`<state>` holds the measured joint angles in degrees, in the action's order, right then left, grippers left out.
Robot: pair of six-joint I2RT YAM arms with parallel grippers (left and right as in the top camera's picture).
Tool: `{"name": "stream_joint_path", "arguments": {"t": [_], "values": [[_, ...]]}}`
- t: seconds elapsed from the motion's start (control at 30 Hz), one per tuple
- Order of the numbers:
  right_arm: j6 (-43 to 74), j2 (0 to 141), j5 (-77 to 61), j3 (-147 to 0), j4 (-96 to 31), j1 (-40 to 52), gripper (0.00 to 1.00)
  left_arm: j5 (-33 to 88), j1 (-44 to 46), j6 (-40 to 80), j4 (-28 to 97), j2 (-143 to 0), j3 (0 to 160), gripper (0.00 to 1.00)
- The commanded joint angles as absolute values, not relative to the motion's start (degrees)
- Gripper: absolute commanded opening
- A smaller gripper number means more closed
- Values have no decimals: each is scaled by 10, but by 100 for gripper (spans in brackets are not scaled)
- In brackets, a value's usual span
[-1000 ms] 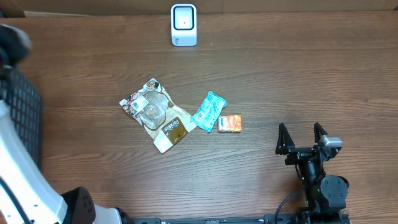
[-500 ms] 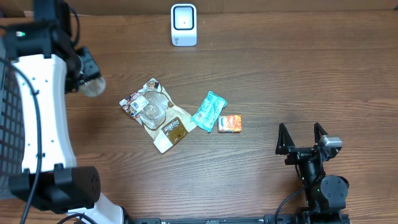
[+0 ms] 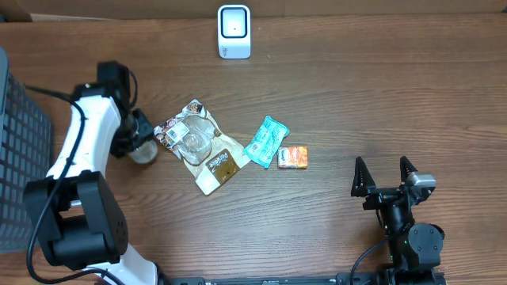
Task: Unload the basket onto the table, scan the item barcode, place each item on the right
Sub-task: 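Set the green-lidded jar left of the bread bag and release, then move the left gripper back toward the basket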
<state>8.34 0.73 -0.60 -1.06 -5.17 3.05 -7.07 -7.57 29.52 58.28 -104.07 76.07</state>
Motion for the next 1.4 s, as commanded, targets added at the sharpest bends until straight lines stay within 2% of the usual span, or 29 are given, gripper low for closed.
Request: {"name": "stream_joint_path", "arguments": {"t": [0.0, 0.07, 0.17, 0.23, 0.57, 0.77, 0.93, 1.17, 1.23, 1.37], "values": [[84, 2, -1, -5, -48, 34, 100, -72, -75, 318, 551, -1036, 718, 40], [84, 2, -1, -5, -48, 34, 100, -63, -75, 318, 547, -1036, 713, 49], [84, 2, -1, -5, -48, 34, 100, -48, -75, 317, 547, -1033, 716, 68], [84, 2, -1, -5, -48, 34, 100, -25, -74, 310, 555, -1028, 732, 73], [84, 2, -1, -5, -48, 34, 100, -15, -75, 276, 687, -950, 905, 79], [84, 2, -1, -5, -48, 34, 100, -21, -104, 241, 768, -888, 1065, 92], [84, 2, -1, -5, -48, 34, 100, -44, -188, 230, 795, -846, 1166, 100], [84, 2, -1, -5, -48, 34, 100, -51, -393, 225, 794, -824, 1195, 100], [84, 2, -1, -5, -48, 34, 100, -44, -492, 303, 786, -842, 1189, 100], [84, 2, -1, -5, -48, 34, 100, -43, -542, 313, 768, -881, 1189, 99]]}}
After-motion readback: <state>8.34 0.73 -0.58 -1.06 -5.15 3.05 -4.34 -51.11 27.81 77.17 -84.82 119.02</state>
